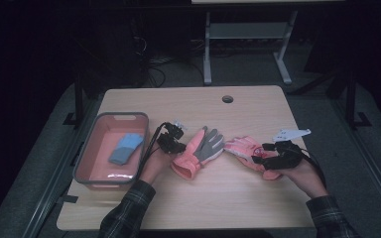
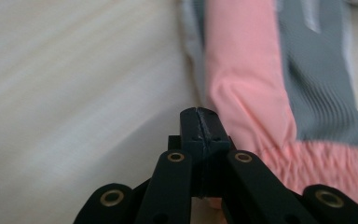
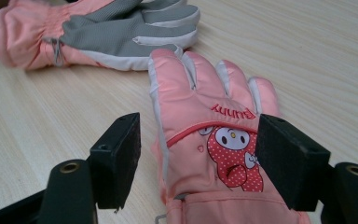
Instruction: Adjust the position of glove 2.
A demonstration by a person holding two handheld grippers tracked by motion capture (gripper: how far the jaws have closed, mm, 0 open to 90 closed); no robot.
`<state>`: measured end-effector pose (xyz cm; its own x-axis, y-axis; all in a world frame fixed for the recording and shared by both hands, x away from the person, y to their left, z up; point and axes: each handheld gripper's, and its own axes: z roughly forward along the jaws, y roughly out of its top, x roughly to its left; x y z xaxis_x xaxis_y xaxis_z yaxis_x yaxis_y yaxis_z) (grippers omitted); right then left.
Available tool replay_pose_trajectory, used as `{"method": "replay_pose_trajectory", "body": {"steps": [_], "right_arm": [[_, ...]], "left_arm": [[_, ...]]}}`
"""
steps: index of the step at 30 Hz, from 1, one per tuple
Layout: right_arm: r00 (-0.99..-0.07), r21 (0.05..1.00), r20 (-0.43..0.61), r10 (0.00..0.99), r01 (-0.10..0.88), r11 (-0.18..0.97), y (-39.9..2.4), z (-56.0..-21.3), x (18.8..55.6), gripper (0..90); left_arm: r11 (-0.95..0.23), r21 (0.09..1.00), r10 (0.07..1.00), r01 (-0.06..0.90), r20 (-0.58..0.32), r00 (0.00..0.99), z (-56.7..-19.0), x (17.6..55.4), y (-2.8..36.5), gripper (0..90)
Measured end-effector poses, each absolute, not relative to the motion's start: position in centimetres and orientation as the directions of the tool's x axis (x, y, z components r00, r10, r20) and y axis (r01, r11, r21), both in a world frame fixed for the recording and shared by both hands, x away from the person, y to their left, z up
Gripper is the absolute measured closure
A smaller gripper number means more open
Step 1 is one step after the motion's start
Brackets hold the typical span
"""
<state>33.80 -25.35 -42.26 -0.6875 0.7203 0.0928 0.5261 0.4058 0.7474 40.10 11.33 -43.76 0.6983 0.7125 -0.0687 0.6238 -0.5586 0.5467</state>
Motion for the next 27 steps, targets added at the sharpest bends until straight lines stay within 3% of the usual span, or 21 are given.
{"method": "replay_pose_trajectory", "body": {"steps": [12, 27], "right_arm": [[-0.689, 0.745, 0.094, 0.719, 0.527, 0.408, -25.1, -42.2, 33.8, 31.0], [-0.691, 0.751, 0.114, 0.714, 0.530, 0.393, -25.5, -42.1, 33.9, 33.7]], "left_arm": [[-0.587, 0.592, 0.583, 0.552, -0.164, 0.796, -44.6, 36.4, 10.6, 89.7], [-0.659, 0.610, 0.434, 0.440, -0.170, 0.885, -45.2, 33.9, 4.5, 89.7]]}}
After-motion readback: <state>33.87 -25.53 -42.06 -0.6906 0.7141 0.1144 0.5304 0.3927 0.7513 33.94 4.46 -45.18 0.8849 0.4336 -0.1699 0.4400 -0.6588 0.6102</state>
